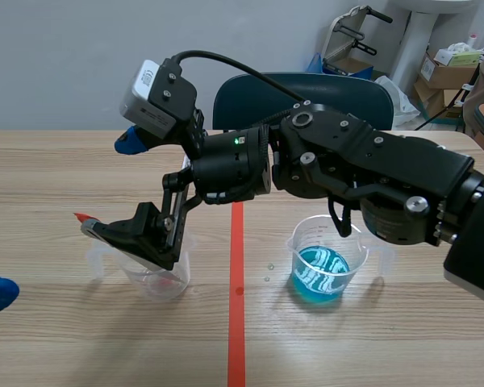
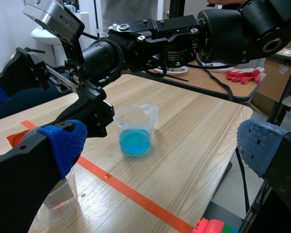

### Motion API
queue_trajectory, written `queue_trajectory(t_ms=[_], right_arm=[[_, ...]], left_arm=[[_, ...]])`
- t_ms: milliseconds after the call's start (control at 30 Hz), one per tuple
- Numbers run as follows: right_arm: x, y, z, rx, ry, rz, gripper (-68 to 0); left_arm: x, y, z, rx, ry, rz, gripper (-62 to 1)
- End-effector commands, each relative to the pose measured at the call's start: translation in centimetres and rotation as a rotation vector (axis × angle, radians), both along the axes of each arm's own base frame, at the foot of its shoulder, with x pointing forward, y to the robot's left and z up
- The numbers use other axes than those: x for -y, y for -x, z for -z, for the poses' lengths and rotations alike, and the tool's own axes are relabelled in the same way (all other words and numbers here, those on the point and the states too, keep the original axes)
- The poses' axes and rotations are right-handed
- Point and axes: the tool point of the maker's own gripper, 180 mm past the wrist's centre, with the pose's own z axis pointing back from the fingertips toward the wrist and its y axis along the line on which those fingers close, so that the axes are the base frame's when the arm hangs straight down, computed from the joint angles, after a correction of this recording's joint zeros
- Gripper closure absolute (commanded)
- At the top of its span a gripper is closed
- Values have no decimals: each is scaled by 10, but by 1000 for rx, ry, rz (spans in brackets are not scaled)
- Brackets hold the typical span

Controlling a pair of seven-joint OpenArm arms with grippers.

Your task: Do the redox reaction experiment

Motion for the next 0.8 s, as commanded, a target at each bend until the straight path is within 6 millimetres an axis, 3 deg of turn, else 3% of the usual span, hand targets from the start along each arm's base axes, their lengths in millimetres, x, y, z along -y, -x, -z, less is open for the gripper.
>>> queue_trajectory(t_ms=[0,767], right_arm=[[-1,-5,-14,19,-34,-4,-679],[-2,-5,-18,2,-54,0,-679]], left_arm=[[2,-1,-9,14,33,-7,-623],[2,-1,-9,14,33,-7,-623]])
